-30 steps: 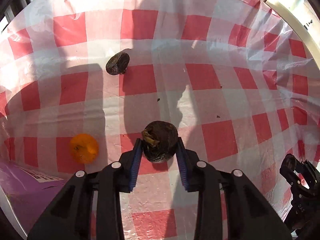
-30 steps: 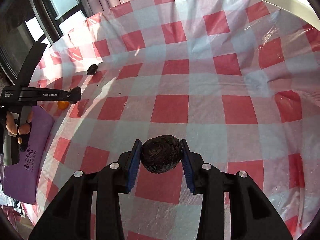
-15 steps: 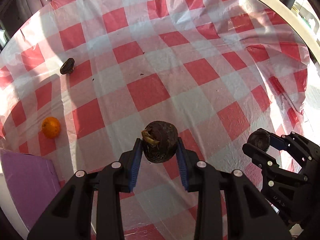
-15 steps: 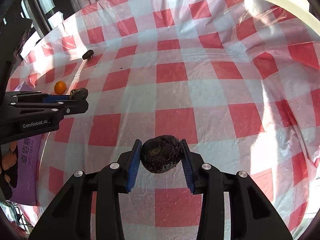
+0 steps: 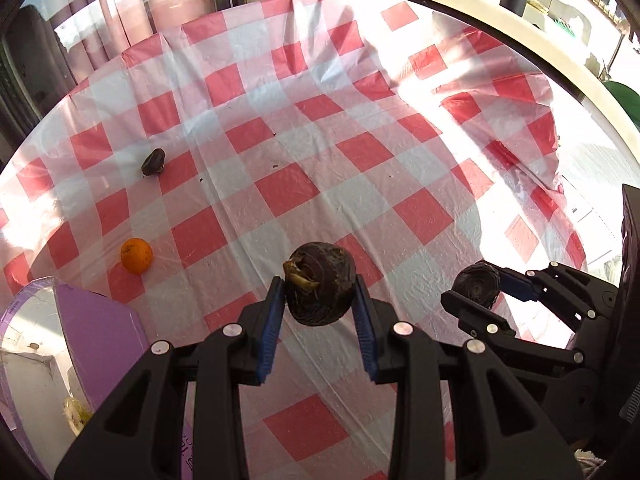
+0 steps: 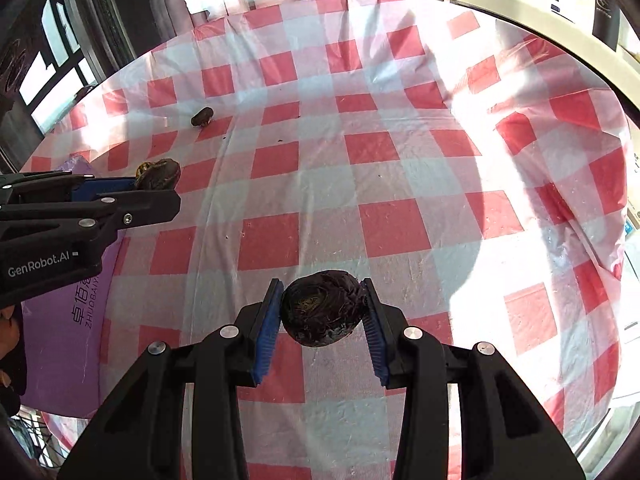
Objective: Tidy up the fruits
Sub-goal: 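Carry the date and fig into the white box and open both tools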
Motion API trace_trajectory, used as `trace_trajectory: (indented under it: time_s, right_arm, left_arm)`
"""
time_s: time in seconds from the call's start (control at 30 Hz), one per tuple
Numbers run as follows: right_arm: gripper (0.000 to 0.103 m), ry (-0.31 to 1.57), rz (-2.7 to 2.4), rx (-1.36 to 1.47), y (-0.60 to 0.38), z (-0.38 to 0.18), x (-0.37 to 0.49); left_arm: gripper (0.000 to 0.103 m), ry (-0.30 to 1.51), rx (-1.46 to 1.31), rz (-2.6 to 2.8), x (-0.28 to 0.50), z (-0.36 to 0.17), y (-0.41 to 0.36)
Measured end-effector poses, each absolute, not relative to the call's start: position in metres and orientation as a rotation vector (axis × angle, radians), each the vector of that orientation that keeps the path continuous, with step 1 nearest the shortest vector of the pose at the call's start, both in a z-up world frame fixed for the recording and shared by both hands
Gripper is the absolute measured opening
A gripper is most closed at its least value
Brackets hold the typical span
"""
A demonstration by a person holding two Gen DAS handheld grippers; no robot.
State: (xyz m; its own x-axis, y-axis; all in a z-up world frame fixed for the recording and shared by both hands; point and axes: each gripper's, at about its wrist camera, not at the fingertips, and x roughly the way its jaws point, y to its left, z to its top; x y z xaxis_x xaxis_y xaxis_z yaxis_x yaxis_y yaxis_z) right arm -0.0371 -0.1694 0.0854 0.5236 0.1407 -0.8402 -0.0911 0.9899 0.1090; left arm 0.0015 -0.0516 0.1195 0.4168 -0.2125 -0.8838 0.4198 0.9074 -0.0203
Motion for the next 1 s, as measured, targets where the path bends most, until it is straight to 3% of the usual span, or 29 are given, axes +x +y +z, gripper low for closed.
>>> trace_trajectory:
  time_s: [0.33,0.67,1.0]
  right_arm:
    - [0.038,0.967,0.152,0.035,-0.131,0.104,-0.053]
    - [0.038,1.043,0.103,0.062,-0.107,0.087,-0.054]
    - [0.038,0.943,0.21,-0.026,-0.053,0.13,-0.05]
  left_arm:
    - [0.034,0.994,0.218,-0.433,-0.035,0.141,-0.009]
    - [0.034,0.918,0.266,-0.56,-0.072,0.154,-0.001]
    - [0.034,0.839,0.099,-0.516,-0.068,0.184,0.055]
